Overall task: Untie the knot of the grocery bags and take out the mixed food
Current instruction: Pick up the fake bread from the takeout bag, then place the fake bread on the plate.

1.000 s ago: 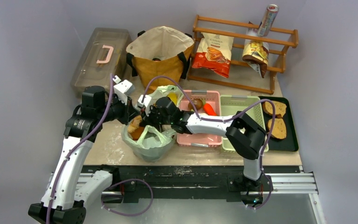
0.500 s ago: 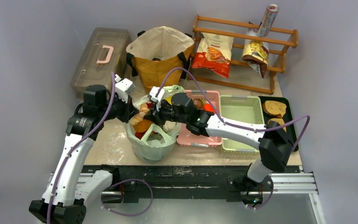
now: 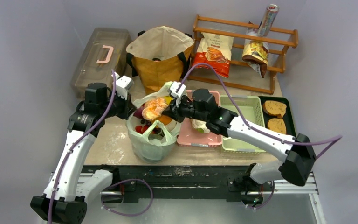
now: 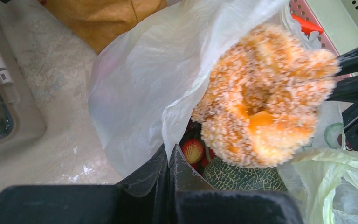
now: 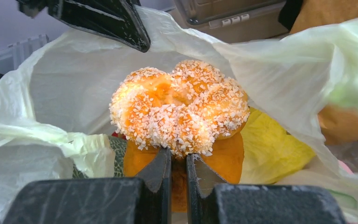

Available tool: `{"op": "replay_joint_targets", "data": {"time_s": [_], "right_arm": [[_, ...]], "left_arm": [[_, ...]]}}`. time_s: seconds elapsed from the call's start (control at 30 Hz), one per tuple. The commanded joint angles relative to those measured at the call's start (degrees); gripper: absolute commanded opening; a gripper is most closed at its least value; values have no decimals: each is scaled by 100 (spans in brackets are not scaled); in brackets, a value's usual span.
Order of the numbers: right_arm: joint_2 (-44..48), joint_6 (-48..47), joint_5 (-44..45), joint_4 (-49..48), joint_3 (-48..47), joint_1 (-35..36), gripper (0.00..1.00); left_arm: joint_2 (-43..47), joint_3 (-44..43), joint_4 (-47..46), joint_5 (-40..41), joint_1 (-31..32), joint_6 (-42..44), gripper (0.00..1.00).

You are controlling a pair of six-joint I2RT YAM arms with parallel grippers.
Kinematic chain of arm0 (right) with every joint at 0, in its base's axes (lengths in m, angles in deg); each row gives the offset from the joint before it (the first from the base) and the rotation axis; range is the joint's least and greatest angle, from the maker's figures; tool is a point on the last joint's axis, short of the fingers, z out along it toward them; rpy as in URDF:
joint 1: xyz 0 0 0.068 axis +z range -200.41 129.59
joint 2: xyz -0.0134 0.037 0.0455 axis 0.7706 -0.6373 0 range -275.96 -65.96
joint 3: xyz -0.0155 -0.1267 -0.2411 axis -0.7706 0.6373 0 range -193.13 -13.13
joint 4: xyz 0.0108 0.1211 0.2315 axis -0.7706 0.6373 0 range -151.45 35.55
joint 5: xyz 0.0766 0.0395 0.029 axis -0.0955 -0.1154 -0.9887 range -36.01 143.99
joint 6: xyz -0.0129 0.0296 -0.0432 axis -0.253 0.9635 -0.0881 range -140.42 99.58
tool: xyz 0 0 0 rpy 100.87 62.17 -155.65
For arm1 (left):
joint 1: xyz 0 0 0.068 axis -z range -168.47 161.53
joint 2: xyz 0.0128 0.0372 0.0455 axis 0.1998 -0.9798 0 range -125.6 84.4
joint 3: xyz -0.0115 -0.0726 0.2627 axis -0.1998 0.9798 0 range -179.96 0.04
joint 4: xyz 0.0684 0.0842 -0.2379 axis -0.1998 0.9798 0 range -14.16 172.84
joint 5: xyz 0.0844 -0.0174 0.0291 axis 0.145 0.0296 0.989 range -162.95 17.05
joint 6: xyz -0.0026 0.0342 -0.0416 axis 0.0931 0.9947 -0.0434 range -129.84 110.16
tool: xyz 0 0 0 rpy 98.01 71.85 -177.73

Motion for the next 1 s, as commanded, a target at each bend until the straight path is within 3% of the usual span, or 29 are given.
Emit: {"op": "replay_joint_targets", "data": {"time_s": [0.0,0.4,0.53,0.77,0.97], "right_arm": [[654,-406,60,62,-53,-3,0],[1542,-311,269,308,-558,-257,0],[1874,-234,992,558,-525,-515,0],[2086,677,1546,1032,-613,-2813,0],[2114,778,2606,1727,-741,-4013,0]], "left_arm": [[-113,-152,-200,23,-53,-167,0],[-314,-257,-192,-31,-60,-307,0],[-315,-288,-183,-55,-60,-323,0],[-376,-312,-94,-147,-59,-292,0],[-345,-206,-151,-221,-68,-315,0]]}}
